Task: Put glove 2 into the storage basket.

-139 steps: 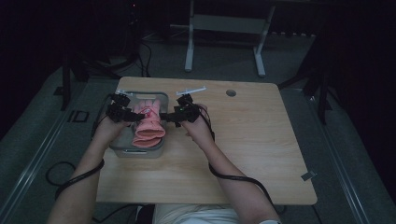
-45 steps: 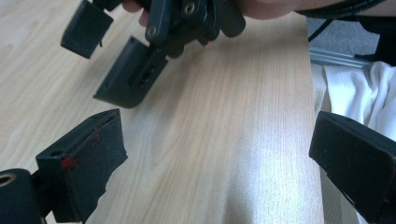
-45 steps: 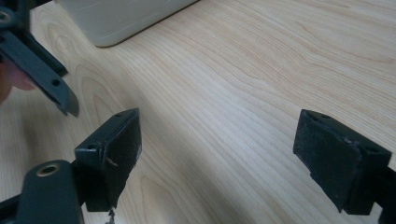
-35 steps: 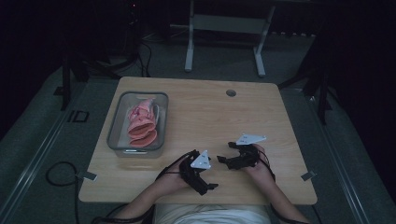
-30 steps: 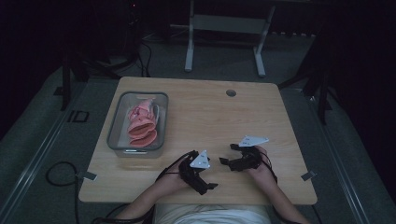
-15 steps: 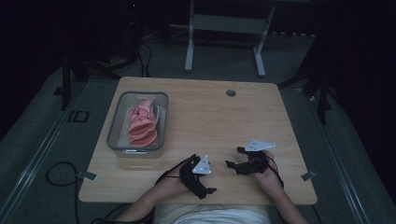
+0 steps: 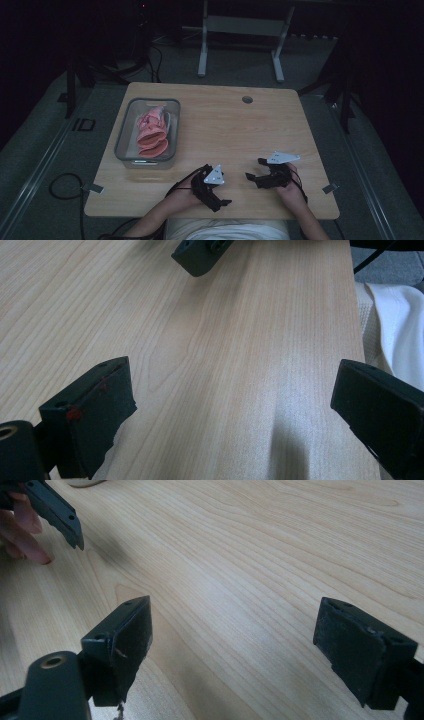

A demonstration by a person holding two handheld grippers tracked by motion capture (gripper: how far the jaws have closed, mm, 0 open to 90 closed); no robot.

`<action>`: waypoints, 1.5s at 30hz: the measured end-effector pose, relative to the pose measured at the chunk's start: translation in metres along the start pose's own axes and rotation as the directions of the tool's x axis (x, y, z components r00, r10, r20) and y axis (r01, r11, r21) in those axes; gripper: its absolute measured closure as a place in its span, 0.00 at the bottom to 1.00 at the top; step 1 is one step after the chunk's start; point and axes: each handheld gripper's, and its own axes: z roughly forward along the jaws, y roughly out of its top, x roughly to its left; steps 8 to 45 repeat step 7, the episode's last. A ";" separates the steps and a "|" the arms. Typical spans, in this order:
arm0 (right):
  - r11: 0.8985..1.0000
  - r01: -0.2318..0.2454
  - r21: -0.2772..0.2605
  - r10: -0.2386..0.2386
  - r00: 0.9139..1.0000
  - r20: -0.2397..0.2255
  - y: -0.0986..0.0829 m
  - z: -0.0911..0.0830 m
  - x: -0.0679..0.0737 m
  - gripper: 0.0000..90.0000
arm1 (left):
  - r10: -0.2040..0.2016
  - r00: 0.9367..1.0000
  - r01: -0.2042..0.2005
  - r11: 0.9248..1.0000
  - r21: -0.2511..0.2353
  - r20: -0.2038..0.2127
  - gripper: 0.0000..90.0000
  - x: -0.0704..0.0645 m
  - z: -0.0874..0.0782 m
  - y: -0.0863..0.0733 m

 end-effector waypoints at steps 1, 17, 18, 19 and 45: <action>1.000 -0.001 -0.001 0.001 1.000 0.000 0.000 0.000 0.000 0.18 | 0.001 1.000 -0.001 1.000 0.000 -0.002 0.04 0.000 0.000 0.000; 1.000 -0.004 -0.002 0.004 1.000 0.002 0.000 0.000 -0.001 0.18 | -0.003 1.000 0.003 1.000 -0.001 0.001 0.04 0.000 0.000 0.000; 1.000 -0.004 -0.002 0.004 1.000 0.002 0.000 0.000 -0.001 0.18 | -0.003 1.000 0.003 1.000 -0.001 0.001 0.04 0.000 0.000 0.000; 1.000 -0.004 -0.002 0.004 1.000 0.002 0.000 0.000 -0.001 0.18 | -0.003 1.000 0.003 1.000 -0.001 0.001 0.04 0.000 0.000 0.000; 1.000 -0.004 -0.002 0.004 1.000 0.002 0.000 0.000 -0.001 0.18 | -0.003 1.000 0.003 1.000 -0.001 0.001 0.04 0.000 0.000 0.000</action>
